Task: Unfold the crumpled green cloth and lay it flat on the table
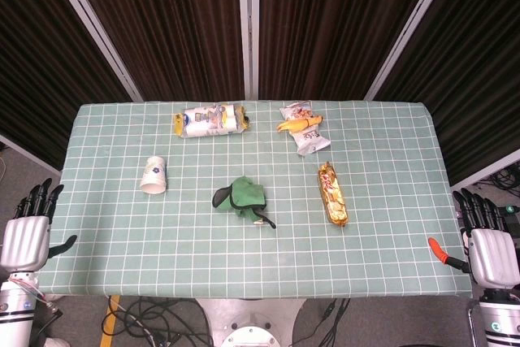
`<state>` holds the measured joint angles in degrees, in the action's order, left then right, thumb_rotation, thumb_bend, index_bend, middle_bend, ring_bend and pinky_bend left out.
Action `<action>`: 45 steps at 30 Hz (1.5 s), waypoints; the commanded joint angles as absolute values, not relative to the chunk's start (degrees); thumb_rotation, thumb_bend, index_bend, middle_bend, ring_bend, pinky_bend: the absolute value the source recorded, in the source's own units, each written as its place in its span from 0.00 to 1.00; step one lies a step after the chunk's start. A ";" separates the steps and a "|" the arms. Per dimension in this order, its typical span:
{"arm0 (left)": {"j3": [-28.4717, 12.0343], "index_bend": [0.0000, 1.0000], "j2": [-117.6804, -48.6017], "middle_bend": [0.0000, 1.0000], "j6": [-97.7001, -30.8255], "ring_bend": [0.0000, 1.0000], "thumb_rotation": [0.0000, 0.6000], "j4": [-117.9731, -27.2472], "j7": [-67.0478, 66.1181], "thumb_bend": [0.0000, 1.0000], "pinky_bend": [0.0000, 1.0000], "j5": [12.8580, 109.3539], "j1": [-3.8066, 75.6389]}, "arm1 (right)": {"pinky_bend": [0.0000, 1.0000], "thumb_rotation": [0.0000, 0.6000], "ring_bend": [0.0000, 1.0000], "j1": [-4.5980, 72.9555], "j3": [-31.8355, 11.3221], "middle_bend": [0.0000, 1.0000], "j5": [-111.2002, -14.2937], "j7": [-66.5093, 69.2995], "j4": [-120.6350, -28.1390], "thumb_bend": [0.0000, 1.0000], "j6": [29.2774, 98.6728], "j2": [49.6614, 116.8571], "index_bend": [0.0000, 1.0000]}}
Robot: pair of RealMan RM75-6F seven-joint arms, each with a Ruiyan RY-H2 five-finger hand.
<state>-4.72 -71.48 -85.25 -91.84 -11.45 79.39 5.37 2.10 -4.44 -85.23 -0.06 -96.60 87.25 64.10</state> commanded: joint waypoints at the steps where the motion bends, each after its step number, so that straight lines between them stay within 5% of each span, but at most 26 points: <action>1: -4.71 0.08 -71.49 0.00 -85.25 0.03 1.00 -91.83 -11.34 0.09 0.13 79.41 5.35 | 0.00 0.75 0.00 1.95 -4.33 0.00 -85.18 -0.01 -96.57 0.17 87.31 64.10 0.00; 18: -3.94 0.08 -70.63 0.00 -86.39 0.03 1.00 -92.77 -11.12 0.09 0.13 80.65 4.43 | 0.00 0.76 0.00 2.61 -3.31 0.03 -88.86 3.63 -98.01 0.17 86.91 63.78 0.06; 27: -4.37 0.08 -70.51 0.00 -86.26 0.03 1.00 -93.31 -11.59 0.09 0.13 80.43 4.65 | 0.00 0.81 0.00 12.26 -4.91 0.07 -90.75 2.28 -101.27 0.17 74.47 66.20 0.24; 45: -4.24 0.08 -70.55 0.00 -86.27 0.03 1.00 -92.70 -11.24 0.09 0.13 79.80 4.12 | 0.00 1.00 0.00 37.41 -13.45 0.09 -77.84 -12.76 -89.43 0.11 48.38 89.26 0.31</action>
<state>-4.24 -70.54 -86.27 -92.70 -11.24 79.80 4.12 35.01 -11.99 -80.31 -10.68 -92.30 50.77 86.13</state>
